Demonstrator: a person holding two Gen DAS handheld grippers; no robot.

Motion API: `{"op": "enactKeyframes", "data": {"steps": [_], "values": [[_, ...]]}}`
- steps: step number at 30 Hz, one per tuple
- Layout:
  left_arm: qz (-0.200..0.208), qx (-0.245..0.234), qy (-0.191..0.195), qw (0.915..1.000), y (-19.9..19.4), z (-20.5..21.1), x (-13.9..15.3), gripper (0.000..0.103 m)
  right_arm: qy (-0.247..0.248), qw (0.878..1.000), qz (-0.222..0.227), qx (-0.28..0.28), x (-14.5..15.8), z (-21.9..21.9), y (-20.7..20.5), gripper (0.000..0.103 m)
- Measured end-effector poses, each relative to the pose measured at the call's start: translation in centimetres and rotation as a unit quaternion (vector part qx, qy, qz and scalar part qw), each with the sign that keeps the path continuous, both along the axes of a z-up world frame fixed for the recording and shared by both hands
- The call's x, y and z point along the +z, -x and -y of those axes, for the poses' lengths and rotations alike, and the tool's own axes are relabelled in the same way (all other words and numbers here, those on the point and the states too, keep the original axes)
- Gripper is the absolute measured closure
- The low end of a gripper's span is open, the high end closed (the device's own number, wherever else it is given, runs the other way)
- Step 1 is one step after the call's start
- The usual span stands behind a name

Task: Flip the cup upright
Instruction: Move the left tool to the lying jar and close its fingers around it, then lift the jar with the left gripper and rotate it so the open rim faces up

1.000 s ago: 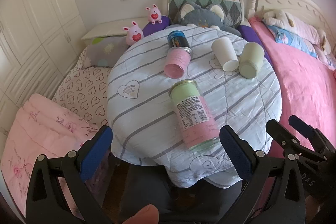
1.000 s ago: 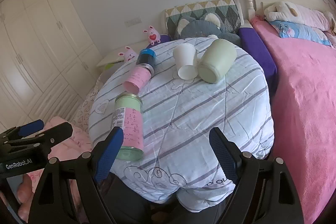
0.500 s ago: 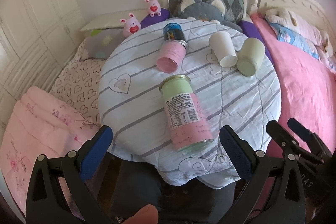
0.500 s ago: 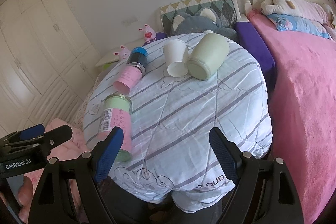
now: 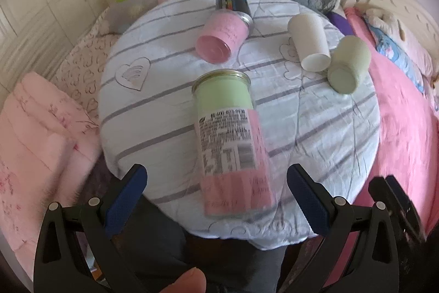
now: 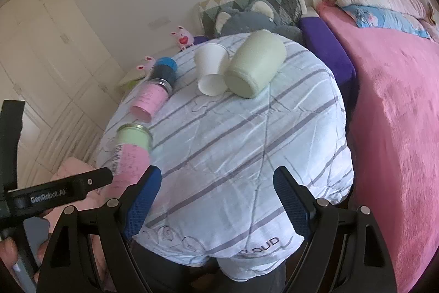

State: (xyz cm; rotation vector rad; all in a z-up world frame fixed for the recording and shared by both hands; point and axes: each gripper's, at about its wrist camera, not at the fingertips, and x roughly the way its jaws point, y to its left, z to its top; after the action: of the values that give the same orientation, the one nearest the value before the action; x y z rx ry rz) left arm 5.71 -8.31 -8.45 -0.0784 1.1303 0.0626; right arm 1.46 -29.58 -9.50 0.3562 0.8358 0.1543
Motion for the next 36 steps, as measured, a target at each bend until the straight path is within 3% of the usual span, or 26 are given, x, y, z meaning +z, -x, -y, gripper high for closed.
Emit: {"op": "enactKeyframes", "data": {"steps": [14,17,21,27,36], "values": [[-0.054,0.058,0.036,0.9962,-5.4,-0.8,-5.1,0.000,0.028,0.999,-0.036,0.016,-1.3,0.2,-4.0,0.018],[-0.058,0.063,0.051,0.9950,-5.6,-1.4,-5.4,0.010,0.027,0.999,-0.037,0.015,-1.3,0.4,-4.6,0.018],[-0.059,0.051,0.077,0.9940,-6.1,-1.3,-5.4,0.029,0.030,0.999,-0.040,0.012,-1.4,0.5,-5.0,0.018],[-0.051,0.030,0.082,0.9948,-6.5,-1.6,-5.4,0.030,0.031,0.999,-0.039,0.005,-1.3,0.3,-4.7,0.018],[-0.039,-0.045,0.055,0.9967,-6.1,-0.6,-4.9,0.030,0.035,0.999,-0.039,-0.002,-1.1,-0.3,-3.7,0.018]]}}
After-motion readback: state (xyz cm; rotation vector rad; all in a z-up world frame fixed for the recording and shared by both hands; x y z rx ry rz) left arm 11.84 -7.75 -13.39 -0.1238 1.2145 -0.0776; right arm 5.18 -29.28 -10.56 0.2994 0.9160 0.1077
